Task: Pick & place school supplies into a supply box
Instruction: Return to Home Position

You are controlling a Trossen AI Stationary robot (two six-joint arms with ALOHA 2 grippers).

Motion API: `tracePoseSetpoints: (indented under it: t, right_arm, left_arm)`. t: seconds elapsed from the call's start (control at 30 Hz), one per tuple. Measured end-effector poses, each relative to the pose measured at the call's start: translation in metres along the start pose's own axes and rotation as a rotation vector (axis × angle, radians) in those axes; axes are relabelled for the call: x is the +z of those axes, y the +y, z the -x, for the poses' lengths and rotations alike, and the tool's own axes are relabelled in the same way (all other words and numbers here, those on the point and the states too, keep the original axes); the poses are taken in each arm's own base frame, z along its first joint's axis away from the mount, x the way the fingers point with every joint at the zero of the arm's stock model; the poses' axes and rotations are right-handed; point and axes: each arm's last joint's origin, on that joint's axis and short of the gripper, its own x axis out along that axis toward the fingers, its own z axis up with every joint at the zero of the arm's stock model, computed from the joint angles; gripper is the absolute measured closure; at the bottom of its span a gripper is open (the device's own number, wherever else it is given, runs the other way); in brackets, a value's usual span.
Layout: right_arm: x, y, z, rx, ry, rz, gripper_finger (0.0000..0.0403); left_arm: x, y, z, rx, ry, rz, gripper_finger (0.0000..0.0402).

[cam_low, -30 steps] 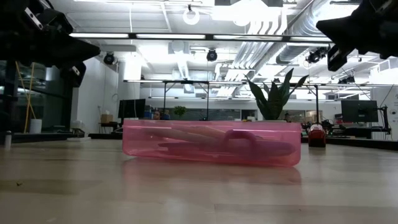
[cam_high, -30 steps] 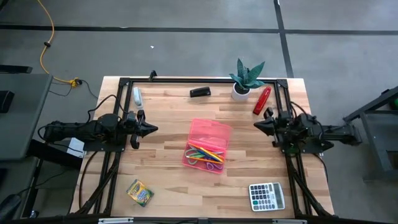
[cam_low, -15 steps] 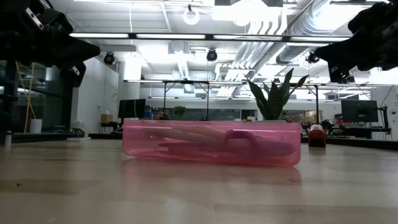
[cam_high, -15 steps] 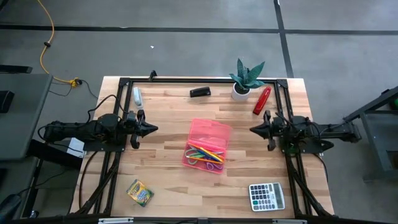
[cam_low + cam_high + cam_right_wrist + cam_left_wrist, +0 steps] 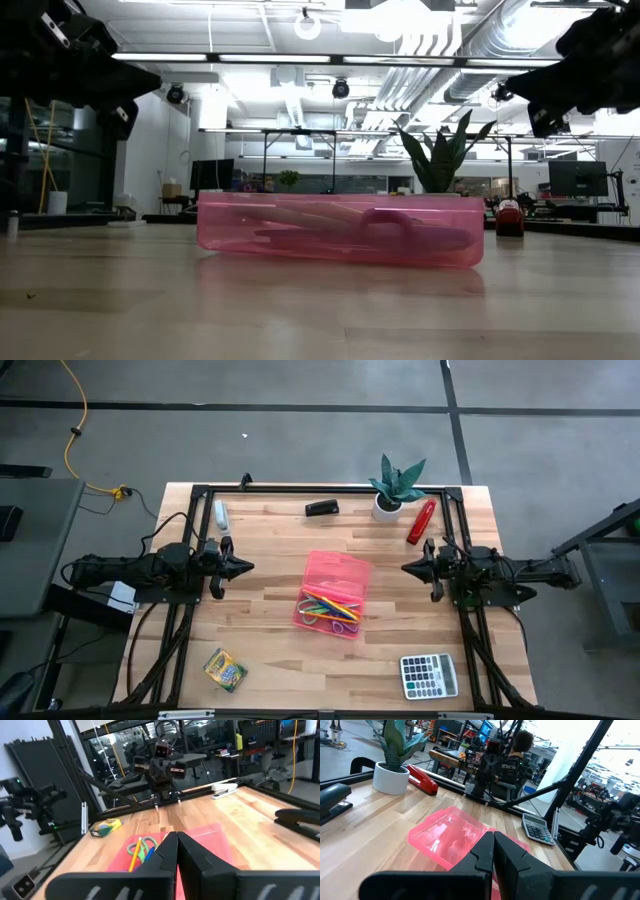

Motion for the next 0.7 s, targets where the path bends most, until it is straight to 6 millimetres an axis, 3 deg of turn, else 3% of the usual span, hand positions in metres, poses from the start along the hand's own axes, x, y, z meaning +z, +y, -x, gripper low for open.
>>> tracePoseSetpoints:
  t: [0.7]
  right_arm:
    - [0.0000, 0.0000, 0.0000, 0.000, 0.001, -0.036, 0.0402]
  left_arm:
    - [0.0000, 0.0000, 0.0000, 0.000, 0.000, 0.000, 0.0401]
